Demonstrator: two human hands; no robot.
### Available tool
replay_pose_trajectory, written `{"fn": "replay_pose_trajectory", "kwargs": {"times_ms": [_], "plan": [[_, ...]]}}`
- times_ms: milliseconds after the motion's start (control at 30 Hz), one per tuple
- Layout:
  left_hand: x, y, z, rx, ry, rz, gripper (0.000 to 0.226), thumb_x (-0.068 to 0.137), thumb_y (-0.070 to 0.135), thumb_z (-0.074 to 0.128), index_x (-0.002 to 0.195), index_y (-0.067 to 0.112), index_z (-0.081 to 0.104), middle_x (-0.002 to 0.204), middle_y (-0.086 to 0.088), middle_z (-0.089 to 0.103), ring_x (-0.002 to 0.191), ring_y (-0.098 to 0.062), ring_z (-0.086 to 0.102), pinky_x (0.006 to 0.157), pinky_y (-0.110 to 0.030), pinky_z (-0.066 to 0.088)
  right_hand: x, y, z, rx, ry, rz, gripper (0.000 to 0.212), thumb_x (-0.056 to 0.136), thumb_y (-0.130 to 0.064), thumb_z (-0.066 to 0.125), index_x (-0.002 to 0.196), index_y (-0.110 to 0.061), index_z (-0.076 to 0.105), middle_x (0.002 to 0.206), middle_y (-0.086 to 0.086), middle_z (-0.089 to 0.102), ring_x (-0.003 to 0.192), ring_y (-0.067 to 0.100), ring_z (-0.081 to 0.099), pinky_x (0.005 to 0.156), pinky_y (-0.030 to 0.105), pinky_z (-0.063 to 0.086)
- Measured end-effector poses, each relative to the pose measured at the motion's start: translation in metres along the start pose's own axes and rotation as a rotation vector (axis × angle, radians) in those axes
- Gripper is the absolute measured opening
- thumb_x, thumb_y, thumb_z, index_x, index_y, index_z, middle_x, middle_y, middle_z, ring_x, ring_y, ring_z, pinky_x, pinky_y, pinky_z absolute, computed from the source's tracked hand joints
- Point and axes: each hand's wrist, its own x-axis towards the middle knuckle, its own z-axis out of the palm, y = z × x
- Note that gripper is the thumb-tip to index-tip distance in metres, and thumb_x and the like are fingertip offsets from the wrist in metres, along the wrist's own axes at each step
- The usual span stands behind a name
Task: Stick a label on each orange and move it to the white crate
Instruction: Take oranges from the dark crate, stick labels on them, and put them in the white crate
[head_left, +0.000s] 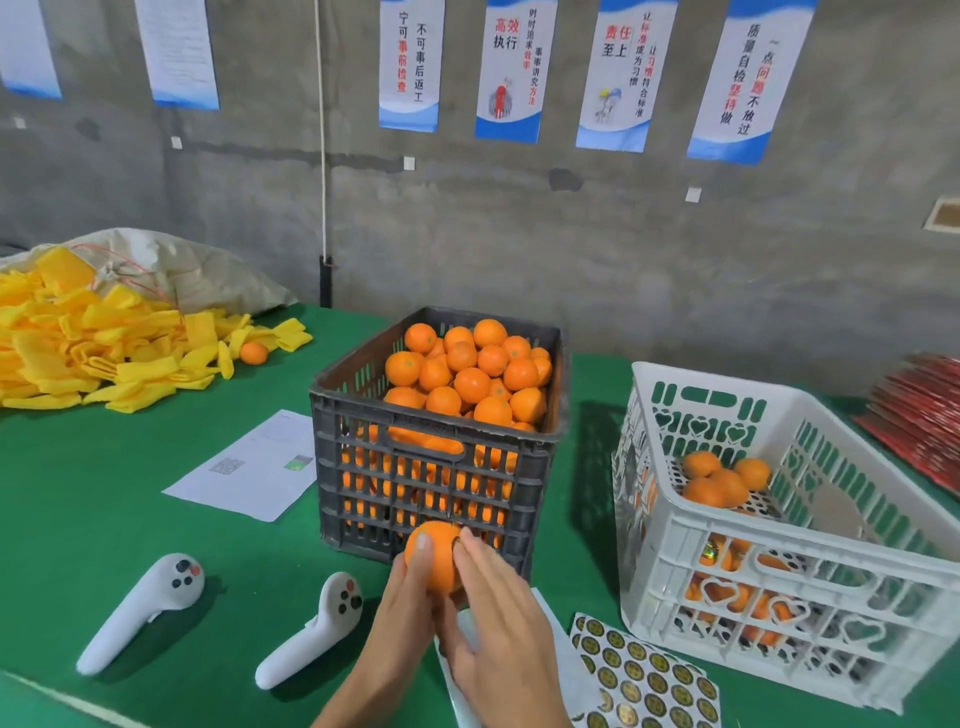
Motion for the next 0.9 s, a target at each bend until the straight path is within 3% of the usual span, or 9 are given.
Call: {"fn": "replay_pose_trajectory", "kwargs": {"times_ms": [100,200,300,400,467,567,667,800,900], "plan": [[0.004,0.030,0.034,0.076,-0.038,0.051,0.095,0.072,0.090,0.060,0.144,0.029,0.056,0.138,-0.003,0.067,0.122,-0.024,0.068,0.107,-0.048,0.052,0.022,0.000,-0.028,-0.070,0.102,0.000,0.058,0.098,-0.040,0.061,0.146,-0.008,0.054,0.156,0.002,0.048,0.141,0.016,0.049,0.111,0.027,0.044],[0.011,0.056,0.074,0.110,-0.064,0.073,0.096,0.061,0.092,0.067,0.136,0.033,0.062,0.128,-0.001,0.072,0.117,-0.021,0.071,0.106,-0.048,0.054,0.046,0.011,-0.068,-0.105,0.180,0.043,0.056,0.099,-0.041,0.061,0.146,-0.012,0.052,0.153,0.002,0.051,0.131,0.016,0.058,0.101,0.024,0.051],[0.014,0.080,0.116,0.171,-0.207,0.071,0.066,0.083,0.080,0.061,0.131,0.035,0.059,0.117,-0.003,0.076,0.106,-0.021,0.075,0.095,-0.044,0.061,0.057,0.036,-0.106,-0.160,0.224,0.121,0.065,0.093,-0.040,0.068,0.149,-0.018,0.046,0.153,0.000,0.051,0.124,0.013,0.061,0.093,0.025,0.051],[0.019,0.091,0.152,0.295,-0.226,0.149,0.044,0.101,0.060,0.047,0.125,0.023,0.056,0.100,-0.006,0.079,0.092,-0.024,0.078,0.085,-0.042,0.064,0.060,0.075,-0.135,-0.218,0.259,0.245,0.072,0.088,-0.029,0.077,0.152,-0.016,0.046,0.155,0.001,0.049,0.130,0.019,0.059,0.097,0.034,0.054],[0.020,0.094,0.166,0.336,-0.232,0.188,0.033,0.105,0.049,0.049,0.121,0.021,0.055,0.096,-0.003,0.079,0.087,-0.023,0.078,0.080,-0.037,0.063,0.057,0.102,-0.153,-0.246,0.267,0.319,0.072,0.091,-0.024,0.075,0.155,-0.020,0.042,0.159,-0.003,0.042,0.134,0.021,0.055,0.097,0.038,0.055],[0.024,0.096,0.167,0.353,-0.229,0.244,0.024,0.104,0.038,0.058,0.114,0.015,0.060,0.094,-0.004,0.079,0.084,-0.025,0.077,0.076,-0.034,0.061,0.047,0.138,-0.168,-0.225,0.248,0.390,0.071,0.097,-0.018,0.068,0.158,-0.033,0.035,0.166,-0.018,0.024,0.146,0.015,0.040,0.110,0.041,0.047],[0.033,0.104,0.157,0.388,-0.176,0.348,0.021,0.103,0.033,0.061,0.107,0.013,0.066,0.093,-0.004,0.078,0.082,-0.025,0.076,0.076,-0.037,0.062,0.045,0.156,-0.169,-0.219,0.271,0.406,0.076,0.092,0.002,0.069,0.155,-0.031,0.041,0.164,-0.024,0.023,0.151,0.008,0.028,0.122,0.046,0.033],[0.054,0.123,0.126,0.374,-0.073,0.475,0.017,0.104,0.026,0.062,0.102,0.011,0.070,0.094,-0.007,0.077,0.091,-0.022,0.075,0.079,-0.031,0.062,0.073,0.142,-0.148,-0.111,0.264,0.305,0.054,0.097,-0.001,0.063,0.147,-0.020,0.054,0.156,-0.011,0.043,0.144,0.011,0.041,0.119,0.041,0.037],[0.077,0.137,0.092,0.539,0.043,0.571,0.012,0.102,0.032,0.065,0.100,0.022,0.071,0.101,0.005,0.076,0.099,-0.009,0.071,0.088,-0.027,0.055,0.100,0.117,-0.121,-0.026,0.177,0.235,0.049,0.099,-0.012,0.064,0.146,-0.023,0.056,0.152,-0.013,0.048,0.140,0.005,0.045,0.118,0.030,0.035]]}}
